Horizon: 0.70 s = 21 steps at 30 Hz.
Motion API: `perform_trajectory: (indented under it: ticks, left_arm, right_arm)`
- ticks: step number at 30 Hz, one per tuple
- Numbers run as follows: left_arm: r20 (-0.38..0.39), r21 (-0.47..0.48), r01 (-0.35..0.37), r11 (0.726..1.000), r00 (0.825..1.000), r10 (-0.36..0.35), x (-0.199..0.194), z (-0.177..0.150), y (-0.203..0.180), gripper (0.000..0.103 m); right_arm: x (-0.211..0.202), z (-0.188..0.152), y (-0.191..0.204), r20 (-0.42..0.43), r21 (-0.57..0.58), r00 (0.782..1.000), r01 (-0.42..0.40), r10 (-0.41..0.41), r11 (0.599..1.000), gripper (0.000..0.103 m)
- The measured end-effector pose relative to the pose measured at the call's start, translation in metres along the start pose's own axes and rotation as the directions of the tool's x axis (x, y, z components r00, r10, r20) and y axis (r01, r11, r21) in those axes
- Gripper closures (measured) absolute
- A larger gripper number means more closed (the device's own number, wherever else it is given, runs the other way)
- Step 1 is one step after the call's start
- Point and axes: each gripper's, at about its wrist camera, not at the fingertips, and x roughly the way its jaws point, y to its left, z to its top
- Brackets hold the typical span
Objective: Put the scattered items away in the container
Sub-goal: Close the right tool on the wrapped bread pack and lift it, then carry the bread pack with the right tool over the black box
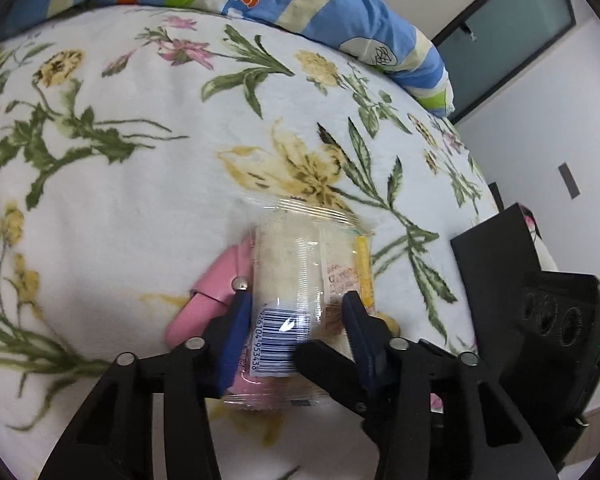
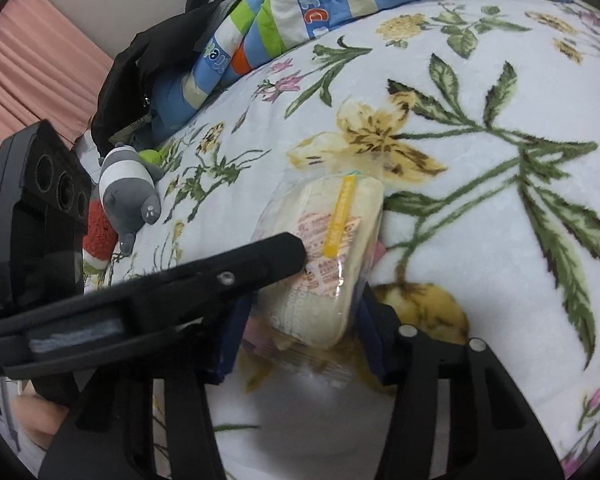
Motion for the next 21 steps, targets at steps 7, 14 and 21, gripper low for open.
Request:
perform_trajectory:
  ticks: [7,14,21]
  left_arm:
    - [0.025,0.03,-0.011,1.0,1.0,0.01,-0.016,-0.005,-0.013,0.056]
    - [0.065,0.058,-0.008,0.998,0.998,0.004,-0.046,-0.005,-0.033,0.056]
    - [0.113,0.084,-0.011,0.996,0.994,0.002,-0.085,-0.009,-0.055,0.056]
  right_arm:
    - [-0.018,-0.002,0.008,0.029,-0.006,1.0,0.006,-0.006,1.0,0.056]
    - [-0.046,-0.002,0.025,0.071,-0.028,0.997,0.003,-0.001,1.0,0.056]
    - [-0.083,-0.002,0.047,0.117,-0.063,0.993,-0.004,0.012,0.998,0.056]
